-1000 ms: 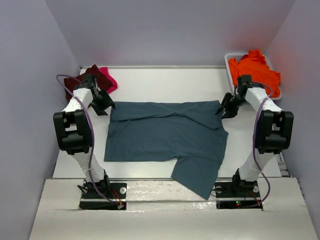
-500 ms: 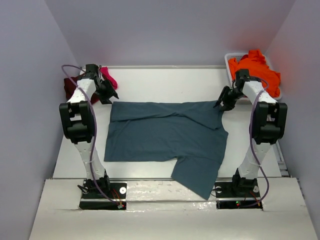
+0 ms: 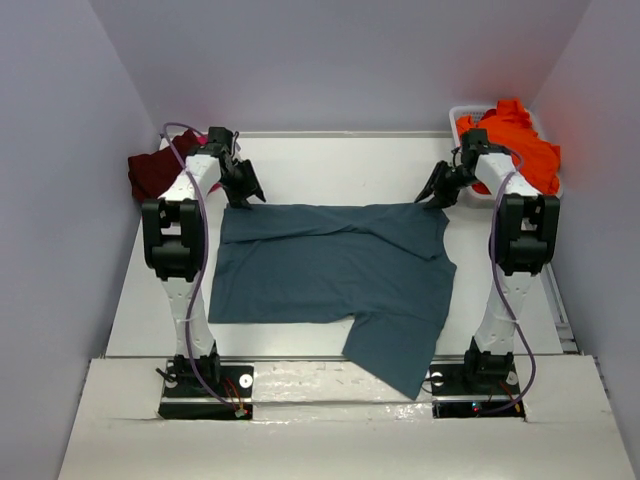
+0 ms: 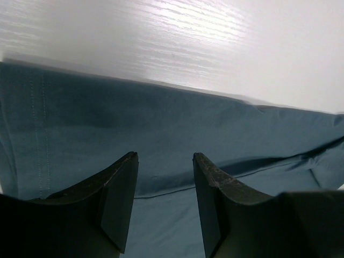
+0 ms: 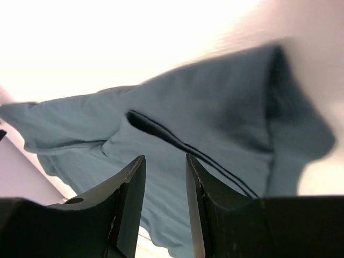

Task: Fold and stack the t-shirts
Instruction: Fold the tshirt

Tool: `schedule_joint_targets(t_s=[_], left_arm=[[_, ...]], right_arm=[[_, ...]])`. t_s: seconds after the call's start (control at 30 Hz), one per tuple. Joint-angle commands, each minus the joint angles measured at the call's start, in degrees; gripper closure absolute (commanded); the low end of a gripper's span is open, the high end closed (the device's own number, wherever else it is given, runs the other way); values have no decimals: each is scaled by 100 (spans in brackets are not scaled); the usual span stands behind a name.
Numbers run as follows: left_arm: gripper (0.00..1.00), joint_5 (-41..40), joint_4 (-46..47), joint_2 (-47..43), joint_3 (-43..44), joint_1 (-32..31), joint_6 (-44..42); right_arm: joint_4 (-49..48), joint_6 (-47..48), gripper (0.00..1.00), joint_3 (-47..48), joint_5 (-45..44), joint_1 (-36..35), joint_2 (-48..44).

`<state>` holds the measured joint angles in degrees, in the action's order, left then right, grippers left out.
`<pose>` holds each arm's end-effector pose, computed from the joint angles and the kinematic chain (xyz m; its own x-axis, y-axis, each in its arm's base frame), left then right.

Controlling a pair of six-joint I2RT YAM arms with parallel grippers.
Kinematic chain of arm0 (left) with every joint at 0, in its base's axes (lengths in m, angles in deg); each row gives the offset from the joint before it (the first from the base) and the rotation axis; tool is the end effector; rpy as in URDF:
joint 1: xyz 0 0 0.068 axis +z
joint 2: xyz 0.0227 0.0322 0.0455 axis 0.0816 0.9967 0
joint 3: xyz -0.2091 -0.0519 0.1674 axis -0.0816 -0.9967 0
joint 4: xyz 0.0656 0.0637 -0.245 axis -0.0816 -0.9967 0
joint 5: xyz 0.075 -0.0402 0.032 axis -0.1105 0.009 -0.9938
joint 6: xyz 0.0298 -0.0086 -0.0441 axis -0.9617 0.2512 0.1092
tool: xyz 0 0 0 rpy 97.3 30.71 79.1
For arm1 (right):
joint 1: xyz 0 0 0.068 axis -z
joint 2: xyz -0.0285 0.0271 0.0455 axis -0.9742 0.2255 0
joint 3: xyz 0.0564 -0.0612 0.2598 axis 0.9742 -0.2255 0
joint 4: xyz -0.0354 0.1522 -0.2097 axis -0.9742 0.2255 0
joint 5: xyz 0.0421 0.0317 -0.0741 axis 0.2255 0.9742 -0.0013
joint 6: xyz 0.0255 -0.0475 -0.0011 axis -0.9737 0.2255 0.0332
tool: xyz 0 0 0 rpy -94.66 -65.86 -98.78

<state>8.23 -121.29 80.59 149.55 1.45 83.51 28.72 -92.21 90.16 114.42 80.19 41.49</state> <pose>0.4567 -0.0368 0.2183 -0.8684 -0.3279 -0.3719 -0.1403 0.8820 -0.4499 0.4432 -0.0091 0.2064 -0.8858 0.4484 -0.1195 0.3271 0.7861 0.5245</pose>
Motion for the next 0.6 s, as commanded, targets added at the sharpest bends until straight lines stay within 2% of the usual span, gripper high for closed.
schedule_joint_targets(t_s=[0.0, 0.2, 0.57], left_arm=[[44, 33, -72, -76, -111, -126, -75], [44, -2, -89, -67, -120, -284, -74], [44, -73, -98, -146, -261, -284, -145]], right_arm=[[-48, 25, 59, 368, 294, -305, 258], [-30, 121, 59, 640, 268, -743, 583], [-109, 235, 59, 685, 118, -929, 742]])
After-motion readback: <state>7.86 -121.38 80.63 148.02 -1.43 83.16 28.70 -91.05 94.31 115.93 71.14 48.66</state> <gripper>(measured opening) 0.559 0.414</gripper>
